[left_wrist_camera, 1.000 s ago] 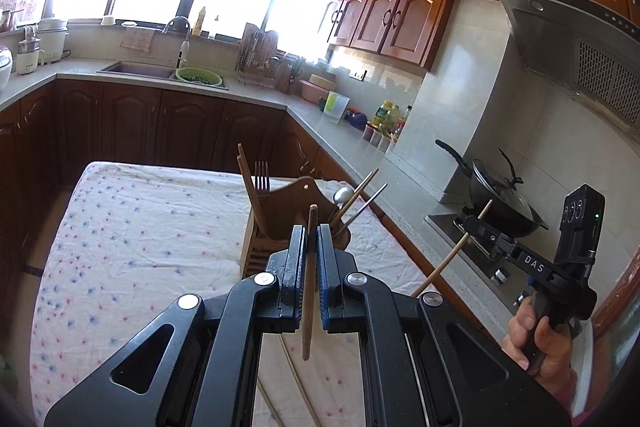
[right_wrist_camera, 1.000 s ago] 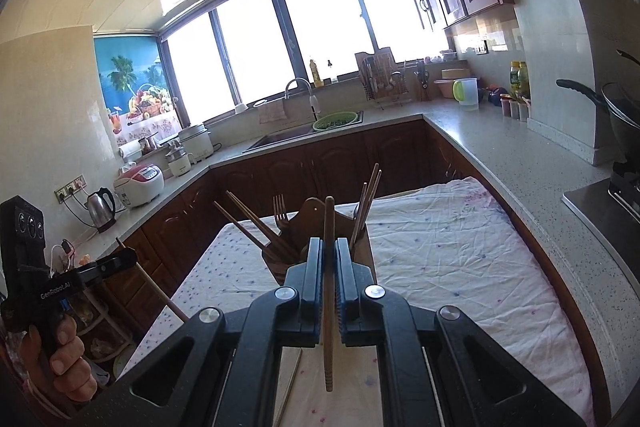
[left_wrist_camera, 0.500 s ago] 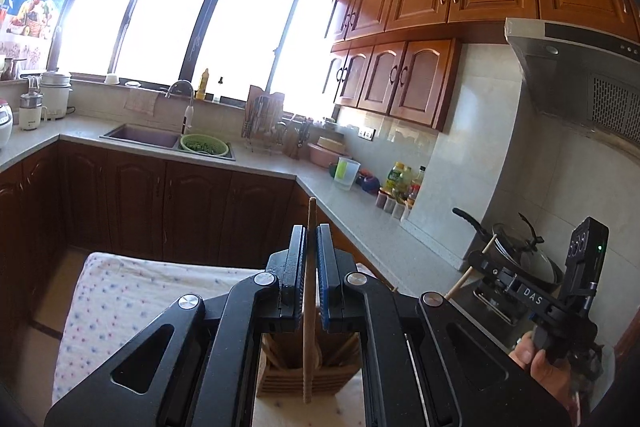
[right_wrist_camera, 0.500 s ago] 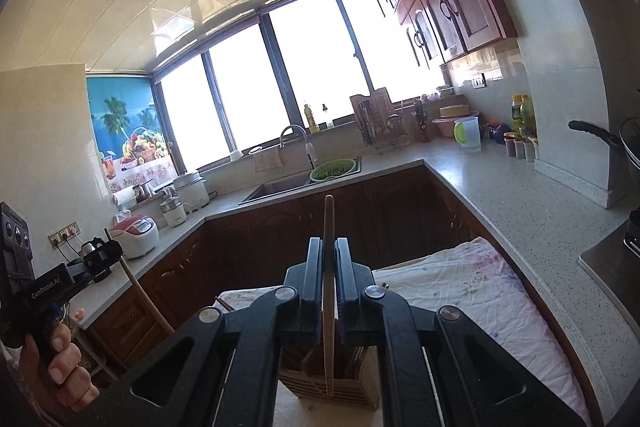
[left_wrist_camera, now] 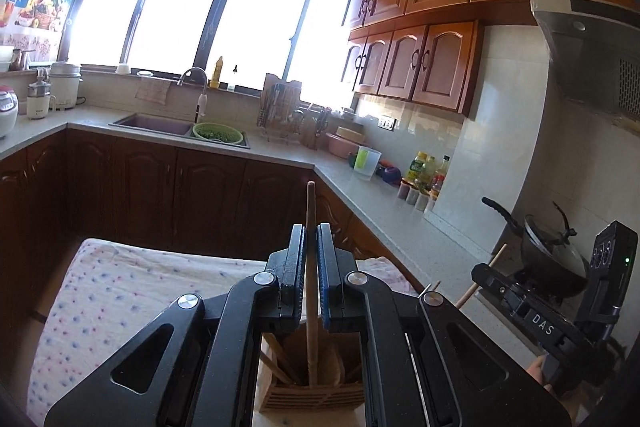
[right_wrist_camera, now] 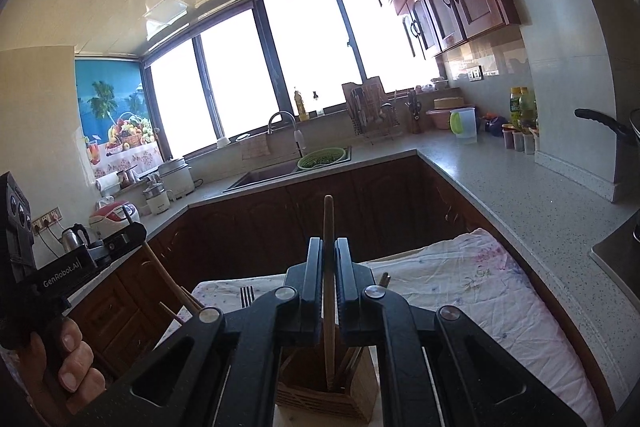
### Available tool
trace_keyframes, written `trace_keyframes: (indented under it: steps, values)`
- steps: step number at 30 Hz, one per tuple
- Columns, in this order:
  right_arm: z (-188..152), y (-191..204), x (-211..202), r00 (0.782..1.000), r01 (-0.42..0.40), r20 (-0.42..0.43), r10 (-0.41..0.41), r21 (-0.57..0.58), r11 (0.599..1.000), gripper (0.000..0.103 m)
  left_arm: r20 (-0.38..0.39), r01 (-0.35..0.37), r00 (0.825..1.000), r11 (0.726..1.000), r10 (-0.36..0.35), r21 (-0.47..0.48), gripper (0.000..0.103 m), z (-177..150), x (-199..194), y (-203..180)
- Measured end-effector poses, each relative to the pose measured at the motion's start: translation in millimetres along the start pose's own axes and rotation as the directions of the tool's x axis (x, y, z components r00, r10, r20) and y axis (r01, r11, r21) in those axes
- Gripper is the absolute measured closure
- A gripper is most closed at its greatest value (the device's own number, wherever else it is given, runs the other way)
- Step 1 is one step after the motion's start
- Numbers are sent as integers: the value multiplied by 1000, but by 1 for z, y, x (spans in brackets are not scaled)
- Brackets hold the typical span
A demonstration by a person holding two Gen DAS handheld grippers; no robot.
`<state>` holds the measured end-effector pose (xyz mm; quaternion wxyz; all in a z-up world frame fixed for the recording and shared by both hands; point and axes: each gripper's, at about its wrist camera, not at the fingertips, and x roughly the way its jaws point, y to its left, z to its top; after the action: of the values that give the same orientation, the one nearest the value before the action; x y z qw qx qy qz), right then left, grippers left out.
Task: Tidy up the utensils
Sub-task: 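Carry both wooden chopsticks to the holder and lower them into it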
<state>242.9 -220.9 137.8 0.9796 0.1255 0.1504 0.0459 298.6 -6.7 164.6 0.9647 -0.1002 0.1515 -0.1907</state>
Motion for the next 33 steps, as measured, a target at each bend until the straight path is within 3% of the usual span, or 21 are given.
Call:
trace_keyframes:
  steps: [8,33]
  values:
    - [-26,-9,15,998,7,-58,-5,30,1000,98,24,-24,999,1000,24,-6,97,-7,-7,12]
    - [-23,-7,20,998,8,-56,-7,28,1000,98,36,-100,994,986,106,-131,96,-9,21,47]
